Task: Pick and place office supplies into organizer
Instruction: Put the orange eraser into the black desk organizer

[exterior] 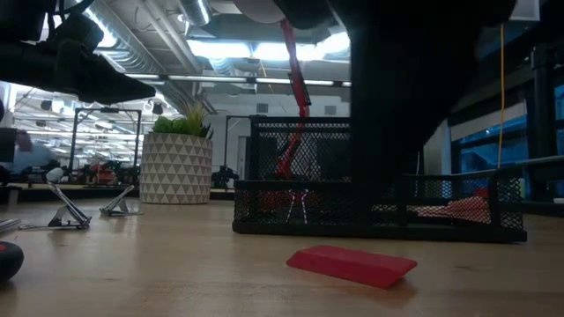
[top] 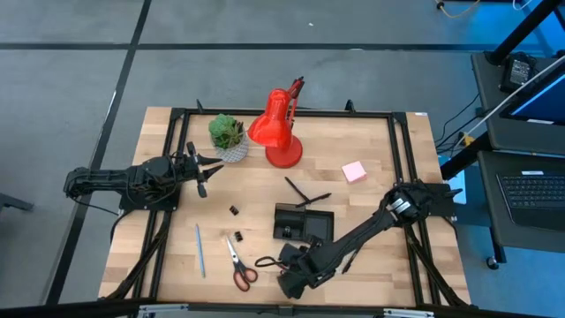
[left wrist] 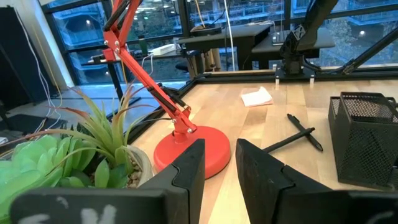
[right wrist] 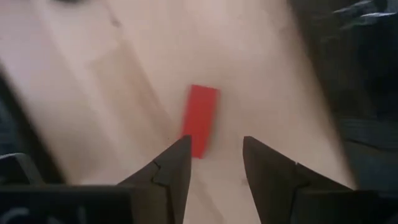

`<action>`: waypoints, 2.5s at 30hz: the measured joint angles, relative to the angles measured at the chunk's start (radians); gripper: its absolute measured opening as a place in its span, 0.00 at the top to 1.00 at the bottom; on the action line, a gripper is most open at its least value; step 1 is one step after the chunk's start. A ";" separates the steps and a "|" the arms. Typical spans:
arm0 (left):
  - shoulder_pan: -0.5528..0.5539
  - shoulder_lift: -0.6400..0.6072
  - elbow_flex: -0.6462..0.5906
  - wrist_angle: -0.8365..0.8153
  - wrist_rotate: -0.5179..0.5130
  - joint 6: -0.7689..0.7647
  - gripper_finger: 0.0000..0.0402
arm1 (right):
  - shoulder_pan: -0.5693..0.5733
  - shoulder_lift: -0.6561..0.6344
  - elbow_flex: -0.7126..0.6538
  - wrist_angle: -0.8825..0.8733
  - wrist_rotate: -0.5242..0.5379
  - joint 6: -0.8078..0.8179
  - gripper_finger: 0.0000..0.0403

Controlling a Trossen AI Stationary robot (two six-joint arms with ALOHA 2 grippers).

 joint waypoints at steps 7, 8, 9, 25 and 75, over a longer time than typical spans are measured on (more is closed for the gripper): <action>0.000 0.000 0.000 0.000 0.000 0.000 0.79 | -0.009 0.012 0.031 0.101 -0.028 -0.008 0.64; 0.000 0.000 0.000 0.000 0.000 0.000 0.79 | -0.012 0.012 0.031 0.104 -0.028 -0.007 0.64; 0.000 0.000 0.000 0.000 0.000 0.000 0.79 | -0.015 0.012 0.031 0.101 -0.028 -0.001 0.64; 0.000 0.000 0.000 0.000 0.000 0.000 0.79 | -0.027 0.012 0.031 0.140 -0.028 -0.037 0.42; 0.000 0.005 0.000 0.000 0.000 0.000 0.79 | -0.033 0.116 0.025 0.079 -0.070 -0.063 0.68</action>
